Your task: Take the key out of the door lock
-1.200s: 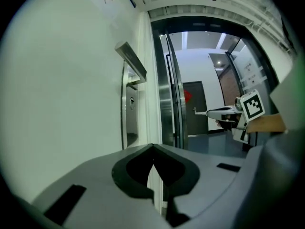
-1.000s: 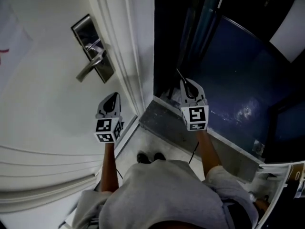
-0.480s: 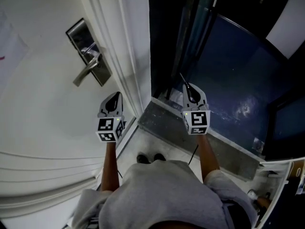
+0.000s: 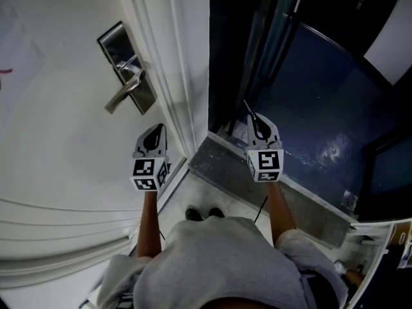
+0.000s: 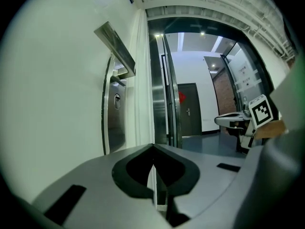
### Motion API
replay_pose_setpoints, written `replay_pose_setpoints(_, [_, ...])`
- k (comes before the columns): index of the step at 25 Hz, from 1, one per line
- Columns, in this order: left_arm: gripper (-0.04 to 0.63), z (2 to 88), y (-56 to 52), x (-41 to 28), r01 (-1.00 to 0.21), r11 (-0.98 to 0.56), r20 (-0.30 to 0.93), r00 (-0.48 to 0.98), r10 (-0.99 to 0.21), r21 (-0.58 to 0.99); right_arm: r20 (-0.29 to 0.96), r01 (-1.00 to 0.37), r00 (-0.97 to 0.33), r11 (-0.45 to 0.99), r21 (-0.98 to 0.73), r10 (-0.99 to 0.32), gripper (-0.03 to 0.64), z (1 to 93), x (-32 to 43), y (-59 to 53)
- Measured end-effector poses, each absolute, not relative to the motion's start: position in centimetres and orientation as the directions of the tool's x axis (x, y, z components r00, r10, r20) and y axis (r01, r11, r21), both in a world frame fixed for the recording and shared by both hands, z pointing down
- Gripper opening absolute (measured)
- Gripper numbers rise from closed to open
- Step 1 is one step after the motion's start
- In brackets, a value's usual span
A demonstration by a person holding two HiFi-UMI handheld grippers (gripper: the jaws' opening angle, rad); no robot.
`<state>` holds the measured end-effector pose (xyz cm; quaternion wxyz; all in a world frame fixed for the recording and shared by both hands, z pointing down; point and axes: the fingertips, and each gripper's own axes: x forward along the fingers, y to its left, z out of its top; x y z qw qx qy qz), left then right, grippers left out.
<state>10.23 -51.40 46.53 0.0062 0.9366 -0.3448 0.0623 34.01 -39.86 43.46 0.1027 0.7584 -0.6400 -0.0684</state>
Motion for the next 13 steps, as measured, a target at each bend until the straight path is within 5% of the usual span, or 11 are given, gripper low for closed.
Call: replay_pose_setpoints(13, [0.017,46.51,-51.83,9.81,-0.652,-0.757,0.119,0.750,-0.650,-0.027,0.039,-0.957,0.152,-0.137,0.254,-0.988,0.029,43.61,33.34,-40.73])
